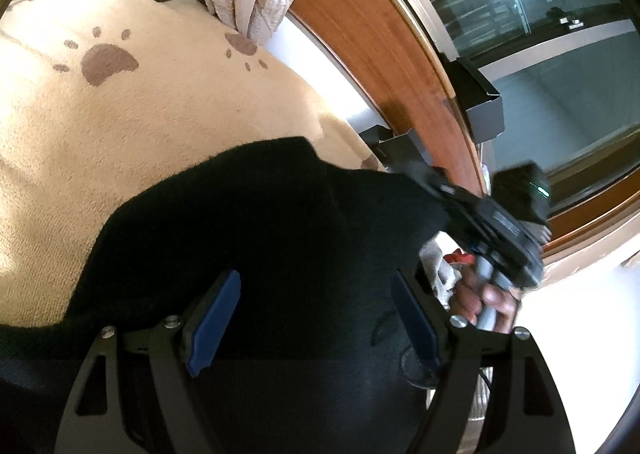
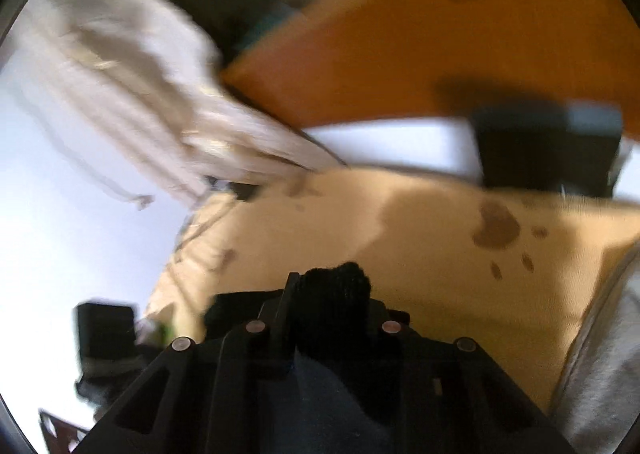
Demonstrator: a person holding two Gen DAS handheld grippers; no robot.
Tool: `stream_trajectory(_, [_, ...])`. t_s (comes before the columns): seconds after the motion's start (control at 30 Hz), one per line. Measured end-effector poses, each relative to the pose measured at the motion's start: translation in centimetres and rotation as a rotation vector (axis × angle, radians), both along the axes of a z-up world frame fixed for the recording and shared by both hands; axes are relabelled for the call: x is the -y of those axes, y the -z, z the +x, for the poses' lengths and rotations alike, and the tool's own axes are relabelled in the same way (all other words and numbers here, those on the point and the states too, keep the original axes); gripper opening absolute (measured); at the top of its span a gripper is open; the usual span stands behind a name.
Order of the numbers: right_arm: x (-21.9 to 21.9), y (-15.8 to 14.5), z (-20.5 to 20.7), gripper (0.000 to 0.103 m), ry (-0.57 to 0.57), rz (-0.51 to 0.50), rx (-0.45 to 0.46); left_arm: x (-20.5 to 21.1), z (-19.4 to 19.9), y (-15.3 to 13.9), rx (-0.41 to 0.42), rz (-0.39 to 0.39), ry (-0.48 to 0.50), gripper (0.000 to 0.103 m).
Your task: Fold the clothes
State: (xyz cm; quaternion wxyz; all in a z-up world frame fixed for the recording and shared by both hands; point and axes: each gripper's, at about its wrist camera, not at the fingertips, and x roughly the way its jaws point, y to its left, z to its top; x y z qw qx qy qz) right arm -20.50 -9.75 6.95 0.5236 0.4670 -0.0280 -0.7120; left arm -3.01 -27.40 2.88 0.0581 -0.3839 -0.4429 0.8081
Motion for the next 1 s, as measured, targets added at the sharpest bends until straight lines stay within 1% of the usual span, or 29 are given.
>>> stream_trajectory(0.1, [-1.1, -2.2, 3.2, 0.023, -0.137, -0.05, -0.1, 0.2, 0.1, 0.0, -0.001, 0.008, -0.006, 0.081])
stream_trajectory(0.17, [-1.4, -2.1, 6.4, 0.024, -0.271, -0.014, -0.158, 0.4, 0.1, -0.1, 0.001, 0.013, -0.011, 0.081])
stream_trajectory(0.23, [-1.9, -1.3, 9.3, 0.026, -0.393, 0.048, -0.188, 0.4, 0.2, -0.2, 0.004, 0.013, -0.015, 0.081])
stream_trajectory(0.3, [-2.9, 0.2, 11.3, 0.046, -0.441, 0.13, -0.202, 0.5, 0.3, -0.2, 0.007, 0.012, -0.021, 0.081])
stream_trajectory(0.33, [-3.5, 0.9, 12.0, 0.074, -0.447, 0.169, -0.212, 0.6, 0.3, -0.2, 0.009, 0.014, -0.022, 0.081])
stream_trajectory(0.37, [-4.1, 1.6, 12.7, 0.085, -0.454, 0.208, -0.222, 0.6, 0.4, -0.1, 0.011, 0.016, -0.023, 0.081])
stream_trajectory(0.4, [-4.7, 2.2, 13.4, 0.085, -0.459, 0.245, -0.231, 0.7, 0.4, -0.1, 0.013, 0.017, -0.024, 0.081])
stream_trajectory(0.43, [-5.4, 2.5, 13.7, 0.085, -0.448, 0.252, -0.238, 0.7, 0.4, 0.0, 0.015, 0.018, -0.024, 0.081])
stream_trajectory(0.47, [-5.9, 2.5, 13.7, 0.085, -0.428, 0.241, -0.221, 0.7, 0.4, 0.0, 0.017, 0.018, -0.024, 0.081])
stream_trajectory(0.6, [-7.4, 1.2, 10.9, 0.085, -0.282, 0.12, -0.098, 0.7, 0.4, 0.0, 0.023, 0.024, -0.026, 0.081])
stream_trajectory(0.63, [-7.7, 1.0, 9.7, 0.085, -0.233, 0.082, -0.053, 0.7, 0.4, 0.0, 0.023, 0.029, -0.026, 0.081])
stream_trajectory(0.73, [-7.3, 1.0, 6.8, 0.085, -0.094, 0.009, 0.085, 0.8, 0.5, 0.0, 0.025, 0.04, -0.026, 0.081])
stream_trajectory(0.77, [-7.1, 1.2, 6.0, 0.085, -0.071, -0.009, 0.126, 0.9, 0.5, 0.0, 0.026, 0.044, -0.026, 0.081])
stream_trajectory(0.83, [-5.5, 2.7, 5.4, 0.085, -0.033, 0.011, 0.191, 1.0, 0.6, -0.1, 0.025, 0.053, -0.029, 0.081])
stream_trajectory(0.9, [-4.2, 4.0, 5.5, 0.085, -0.03, 0.061, 0.215, 1.1, 0.6, 0.0, 0.024, 0.061, -0.032, 0.081])
stream_trajectory(0.93, [-3.7, 4.3, 6.1, 0.085, -0.041, 0.087, 0.209, 1.1, 0.6, 0.0, 0.024, 0.064, -0.034, 0.081])
stream_trajectory(1.0, [-3.0, 4.2, 7.4, 0.085, -0.057, 0.15, 0.147, 1.0, 0.6, 0.1, 0.027, 0.059, -0.035, 0.081])
